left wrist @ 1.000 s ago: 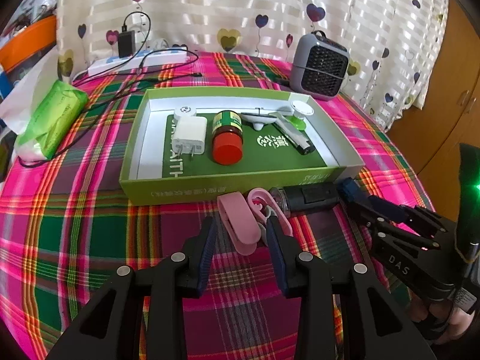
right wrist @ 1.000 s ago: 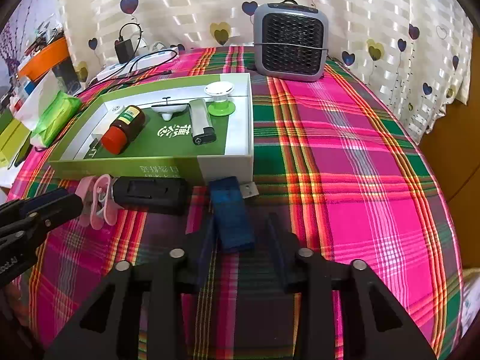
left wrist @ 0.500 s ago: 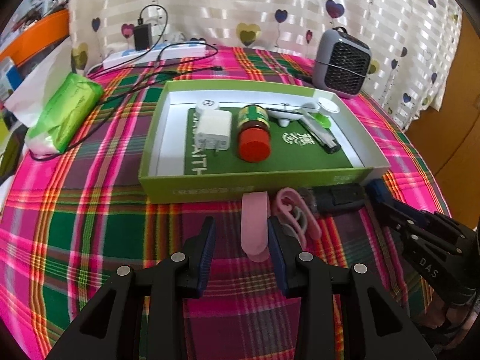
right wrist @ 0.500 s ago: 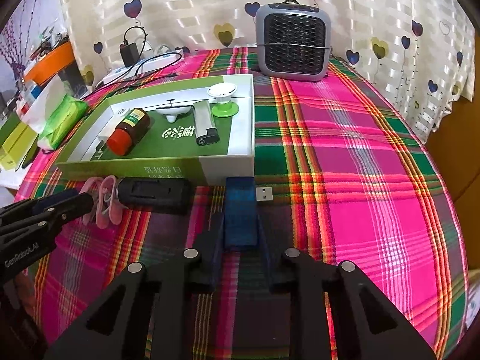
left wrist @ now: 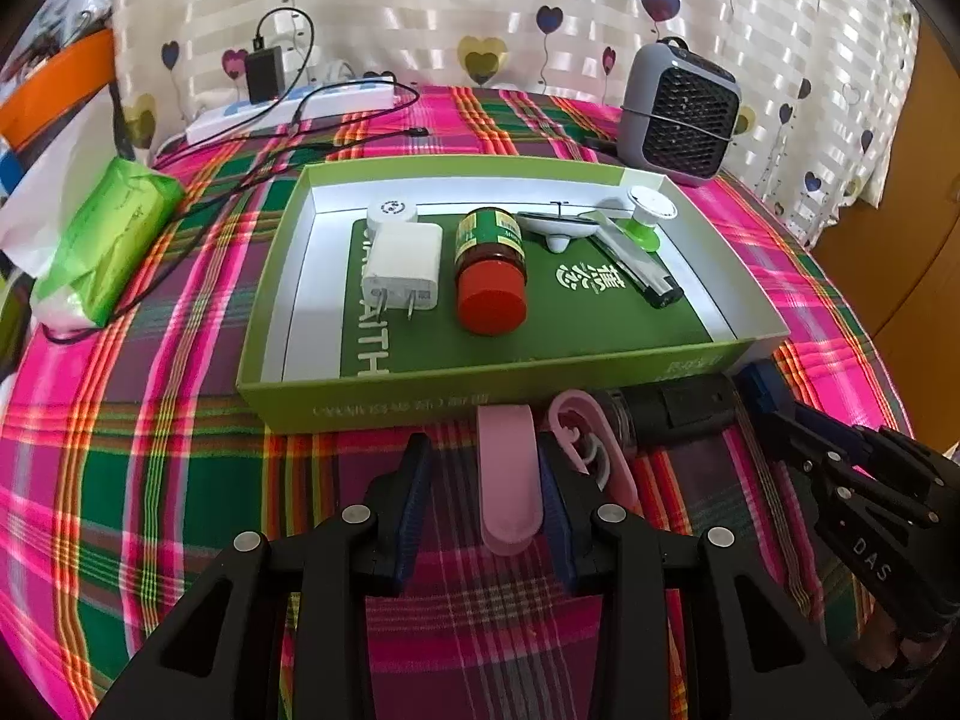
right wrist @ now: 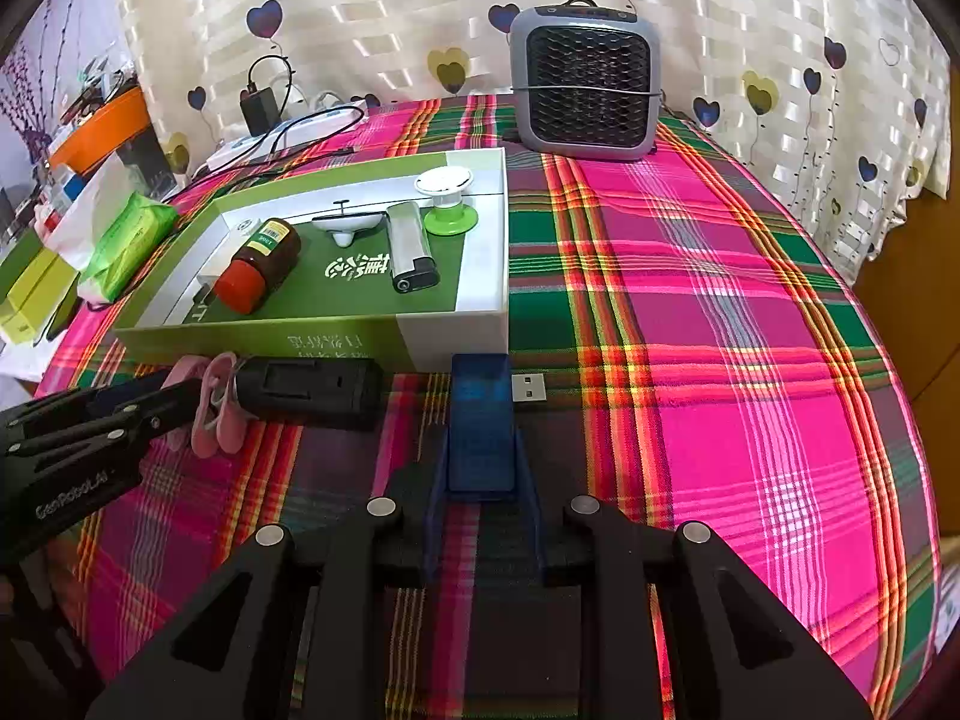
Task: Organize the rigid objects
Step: 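Grasp the blue USB stick with the right tool while the left tool grasps the pink clip, then lift the pink clip with the left tool while the right tool lifts the blue stick, then carry the pink clip into the box with the left tool while the right tool carries the blue stick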
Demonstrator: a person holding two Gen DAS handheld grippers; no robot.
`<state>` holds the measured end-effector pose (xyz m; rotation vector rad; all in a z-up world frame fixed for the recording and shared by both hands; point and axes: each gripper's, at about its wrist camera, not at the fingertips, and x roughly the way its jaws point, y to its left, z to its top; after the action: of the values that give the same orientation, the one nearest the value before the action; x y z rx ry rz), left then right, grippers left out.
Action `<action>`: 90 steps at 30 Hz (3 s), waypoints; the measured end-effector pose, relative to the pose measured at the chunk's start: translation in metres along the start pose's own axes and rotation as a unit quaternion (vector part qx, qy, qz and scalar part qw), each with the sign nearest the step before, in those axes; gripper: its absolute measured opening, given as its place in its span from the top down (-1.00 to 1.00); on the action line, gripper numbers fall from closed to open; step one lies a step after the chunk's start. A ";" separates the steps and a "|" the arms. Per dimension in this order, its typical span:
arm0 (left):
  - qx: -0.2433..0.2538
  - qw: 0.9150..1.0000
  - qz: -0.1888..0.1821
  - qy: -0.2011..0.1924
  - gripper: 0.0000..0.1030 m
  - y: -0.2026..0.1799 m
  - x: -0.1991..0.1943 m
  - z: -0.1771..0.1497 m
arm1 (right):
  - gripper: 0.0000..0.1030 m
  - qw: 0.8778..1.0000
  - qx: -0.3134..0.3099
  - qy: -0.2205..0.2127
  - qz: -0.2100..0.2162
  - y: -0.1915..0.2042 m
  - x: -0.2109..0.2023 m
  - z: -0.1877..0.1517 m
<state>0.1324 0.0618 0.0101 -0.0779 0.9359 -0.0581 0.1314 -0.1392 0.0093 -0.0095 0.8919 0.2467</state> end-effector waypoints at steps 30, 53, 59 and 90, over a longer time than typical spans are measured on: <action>0.001 1.000 0.000 -0.012 0.67 0.002 -0.001 -0.004 | 0.55 1.000 -0.002 0.000 -0.002 0.000 0.001 -0.001; 0.001 1.000 -0.004 -0.012 0.67 0.002 -0.002 -0.005 | 0.56 1.000 0.000 -0.001 -0.001 -0.001 0.001 -0.001; 0.008 1.000 -0.005 -0.019 0.68 -0.001 -0.008 -0.007 | 0.56 1.000 -0.010 -0.013 -0.003 0.003 -0.005 -0.002; 0.003 0.998 -0.018 -0.053 0.67 0.012 -0.038 0.011 | 0.56 0.998 -0.042 -0.044 0.028 0.029 -0.027 0.035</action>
<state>0.1187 0.0774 0.0464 -0.0907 0.8283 -0.0887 0.1354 -0.1125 0.0549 -0.0504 0.7942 0.3342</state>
